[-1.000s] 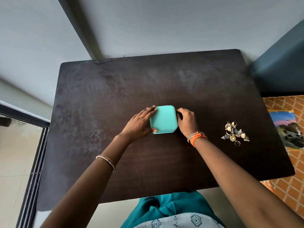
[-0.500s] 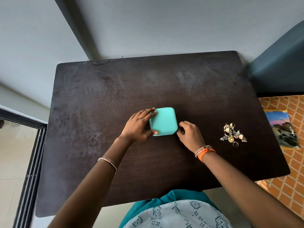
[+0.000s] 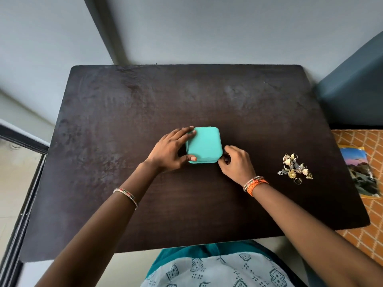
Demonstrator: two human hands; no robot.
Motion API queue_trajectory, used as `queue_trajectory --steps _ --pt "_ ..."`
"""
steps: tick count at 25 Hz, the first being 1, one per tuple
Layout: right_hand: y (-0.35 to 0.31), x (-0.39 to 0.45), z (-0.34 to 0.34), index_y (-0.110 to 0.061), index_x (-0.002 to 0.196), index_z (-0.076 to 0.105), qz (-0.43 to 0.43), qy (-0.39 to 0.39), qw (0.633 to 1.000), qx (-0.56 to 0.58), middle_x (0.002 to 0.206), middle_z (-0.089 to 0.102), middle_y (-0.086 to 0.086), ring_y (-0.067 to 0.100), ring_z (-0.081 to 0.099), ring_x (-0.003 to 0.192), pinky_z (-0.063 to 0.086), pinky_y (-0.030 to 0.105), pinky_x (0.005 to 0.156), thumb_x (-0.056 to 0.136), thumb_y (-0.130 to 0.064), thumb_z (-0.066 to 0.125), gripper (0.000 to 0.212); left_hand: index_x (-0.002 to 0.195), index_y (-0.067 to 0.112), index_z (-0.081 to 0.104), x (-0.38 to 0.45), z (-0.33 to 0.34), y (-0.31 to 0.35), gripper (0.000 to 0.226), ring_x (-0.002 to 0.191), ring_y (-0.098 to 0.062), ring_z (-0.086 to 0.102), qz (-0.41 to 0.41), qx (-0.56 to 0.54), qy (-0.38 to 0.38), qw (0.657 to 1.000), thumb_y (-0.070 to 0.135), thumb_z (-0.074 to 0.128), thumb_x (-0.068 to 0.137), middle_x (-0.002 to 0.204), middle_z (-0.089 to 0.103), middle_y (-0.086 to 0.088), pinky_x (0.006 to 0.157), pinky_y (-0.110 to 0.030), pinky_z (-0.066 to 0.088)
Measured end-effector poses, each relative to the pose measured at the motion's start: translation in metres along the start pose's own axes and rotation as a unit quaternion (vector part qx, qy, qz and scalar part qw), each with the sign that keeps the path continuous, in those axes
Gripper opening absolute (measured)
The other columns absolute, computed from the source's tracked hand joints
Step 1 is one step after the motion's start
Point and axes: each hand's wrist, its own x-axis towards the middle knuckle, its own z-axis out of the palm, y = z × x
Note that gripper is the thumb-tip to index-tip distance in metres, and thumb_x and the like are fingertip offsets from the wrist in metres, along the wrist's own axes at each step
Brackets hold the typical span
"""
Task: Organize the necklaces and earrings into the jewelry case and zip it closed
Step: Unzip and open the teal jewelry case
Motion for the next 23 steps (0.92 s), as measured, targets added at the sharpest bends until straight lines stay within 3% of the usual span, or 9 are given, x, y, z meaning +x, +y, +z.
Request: queue_trajectory --steps 2,6,9,12,18,23 --pt "-0.002 -0.001 -0.002 -0.014 0.07 0.041 -0.002 -0.017 1.0 0.003 0.068 0.049 0.001 0.02 0.048 0.058 0.032 0.028 0.054 0.079 -0.011 0.06 0.022 0.148 0.02 0.028 -0.003 -0.003 0.008 0.089 0.144 -0.022 0.022 -0.028 -0.002 -0.019 0.999 0.074 0.038 0.079 0.156 0.024 0.002 0.114 -0.039 0.024" --pt "-0.009 0.0 -0.008 -0.007 0.083 0.05 0.021 -0.076 0.997 0.005 0.086 0.059 0.012 0.029 0.06 0.078 0.046 0.039 0.064 0.086 -0.009 0.056 0.007 0.148 0.02 0.027 0.001 -0.019 0.025 0.083 0.145 -0.018 0.018 -0.074 0.02 -0.057 0.995 0.058 0.059 0.082 0.157 0.02 0.006 0.115 -0.039 0.026" --pt "-0.015 -0.002 -0.006 -0.005 0.087 0.051 0.057 -0.07 0.996 0.019 0.09 0.061 0.015 0.032 0.061 0.085 0.044 0.037 0.067 0.086 -0.006 0.055 0.004 0.147 0.02 0.03 0.003 -0.023 0.025 0.087 0.142 -0.019 0.026 -0.073 0.042 -0.071 0.994 0.067 0.053 0.078 0.156 0.024 0.006 0.113 -0.039 0.028" --pt "-0.017 0.0 -0.003 -0.005 0.087 0.05 0.065 -0.046 0.997 0.019 0.087 0.061 0.014 0.032 0.061 0.082 0.038 0.03 0.063 0.085 -0.005 0.056 0.006 0.144 0.016 0.036 0.001 -0.019 0.018 0.09 0.137 -0.024 0.036 -0.049 0.045 -0.045 0.997 0.074 0.041 0.074 0.153 0.033 0.001 0.109 -0.041 0.033" --pt "-0.027 0.001 0.001 -0.003 0.088 0.05 0.117 -0.012 0.993 -0.007 0.084 0.063 0.016 0.036 0.062 0.078 0.034 0.028 0.061 0.082 -0.003 0.057 0.009 0.141 0.015 0.039 -0.001 -0.01 0.013 0.086 0.136 -0.025 0.036 -0.051 0.002 -0.029 0.998 0.072 0.044 0.077 0.15 0.036 -0.001 0.109 -0.041 0.033" --pt "-0.012 0.008 -0.007 -0.005 0.085 0.052 0.057 -0.055 0.997 -0.027 0.077 0.064 0.013 0.031 0.063 0.069 0.035 0.027 0.056 0.083 -0.01 0.057 0.007 0.14 0.015 0.04 -0.002 -0.002 0.008 0.085 0.135 -0.021 0.039 -0.047 -0.034 -0.006 0.998 0.072 0.05 0.076 0.149 0.038 0.0 0.108 -0.042 0.038"
